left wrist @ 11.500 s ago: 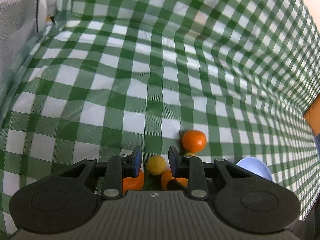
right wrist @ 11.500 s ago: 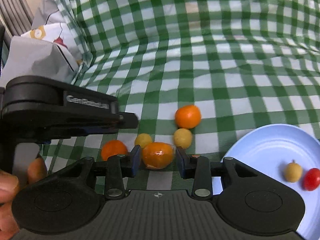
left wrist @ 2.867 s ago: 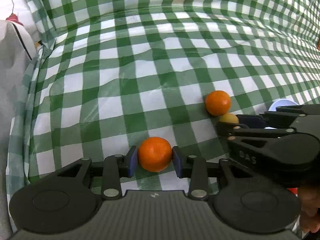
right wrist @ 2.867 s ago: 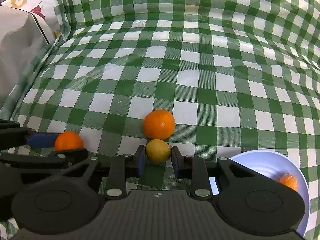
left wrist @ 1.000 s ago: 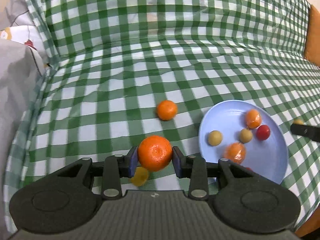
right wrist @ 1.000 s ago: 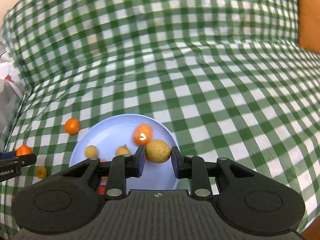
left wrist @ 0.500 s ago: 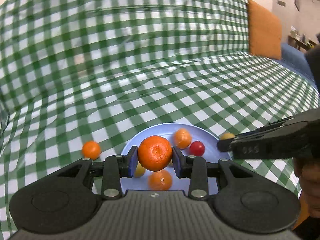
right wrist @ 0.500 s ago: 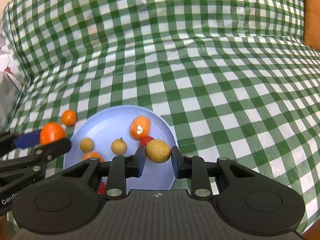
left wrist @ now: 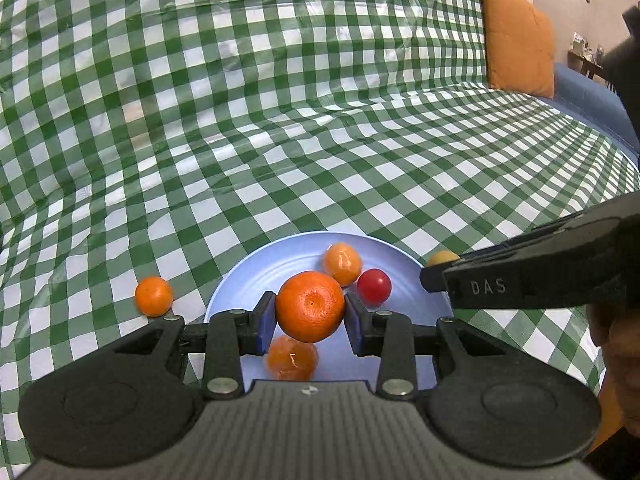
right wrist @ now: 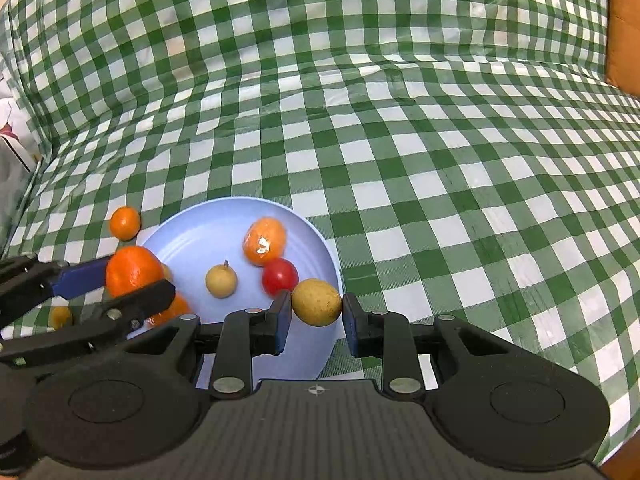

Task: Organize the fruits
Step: 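Carry the mandarin over the plate while the right tool carries the yellow fruit there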

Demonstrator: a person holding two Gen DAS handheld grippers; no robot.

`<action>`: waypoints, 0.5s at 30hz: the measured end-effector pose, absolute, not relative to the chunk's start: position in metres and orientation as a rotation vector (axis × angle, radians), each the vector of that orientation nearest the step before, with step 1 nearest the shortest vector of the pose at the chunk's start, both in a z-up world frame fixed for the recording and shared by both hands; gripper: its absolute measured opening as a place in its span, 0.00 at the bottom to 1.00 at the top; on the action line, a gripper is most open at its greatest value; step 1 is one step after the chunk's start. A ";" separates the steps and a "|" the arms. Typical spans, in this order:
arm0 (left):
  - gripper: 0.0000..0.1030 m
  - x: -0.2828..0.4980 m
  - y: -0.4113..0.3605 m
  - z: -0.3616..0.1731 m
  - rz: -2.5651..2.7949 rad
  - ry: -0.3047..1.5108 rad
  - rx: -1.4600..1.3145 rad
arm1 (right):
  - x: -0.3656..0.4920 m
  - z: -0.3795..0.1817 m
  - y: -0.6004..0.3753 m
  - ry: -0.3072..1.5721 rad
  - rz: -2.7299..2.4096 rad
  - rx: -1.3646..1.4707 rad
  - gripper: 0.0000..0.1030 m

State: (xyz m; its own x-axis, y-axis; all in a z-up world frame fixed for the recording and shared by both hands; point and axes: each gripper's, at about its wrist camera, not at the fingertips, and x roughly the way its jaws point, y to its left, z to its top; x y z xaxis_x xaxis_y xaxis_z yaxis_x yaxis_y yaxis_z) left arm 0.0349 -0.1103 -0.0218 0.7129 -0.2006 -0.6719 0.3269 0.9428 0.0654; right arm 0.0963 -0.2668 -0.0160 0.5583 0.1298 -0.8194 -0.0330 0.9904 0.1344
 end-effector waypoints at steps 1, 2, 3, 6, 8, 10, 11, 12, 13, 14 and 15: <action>0.39 0.035 -0.110 -0.022 -0.295 0.722 0.186 | 0.096 -0.015 -0.265 0.970 0.097 0.111 0.28; 0.39 0.035 -0.110 -0.022 -0.296 0.724 0.188 | 0.096 -0.015 -0.265 0.965 0.100 0.113 0.28; 0.39 0.035 -0.111 -0.023 -0.297 0.726 0.189 | 0.096 -0.014 -0.264 0.962 0.102 0.115 0.28; 0.39 0.035 -0.111 -0.024 -0.300 0.730 0.191 | 0.096 -0.013 -0.263 0.950 0.107 0.123 0.28; 0.39 0.035 -0.111 -0.024 -0.302 0.733 0.192 | 0.095 -0.012 -0.262 0.945 0.112 0.129 0.28; 0.39 0.035 -0.112 -0.024 -0.309 0.739 0.194 | 0.096 -0.012 -0.260 0.943 0.115 0.128 0.28; 0.39 0.035 -0.112 -0.025 -0.310 0.741 0.195 | 0.096 -0.012 -0.260 0.942 0.118 0.127 0.28; 0.39 0.034 -0.113 -0.025 -0.310 0.742 0.195 | 0.096 -0.012 -0.259 0.941 0.120 0.127 0.28; 0.39 0.034 -0.113 -0.025 -0.312 0.743 0.195 | 0.096 -0.012 -0.259 0.940 0.121 0.127 0.28; 0.39 0.034 -0.113 -0.025 -0.312 0.743 0.196 | 0.096 -0.012 -0.258 0.940 0.122 0.127 0.28; 0.39 0.034 -0.113 -0.025 -0.313 0.743 0.197 | 0.096 -0.012 -0.259 0.941 0.123 0.127 0.28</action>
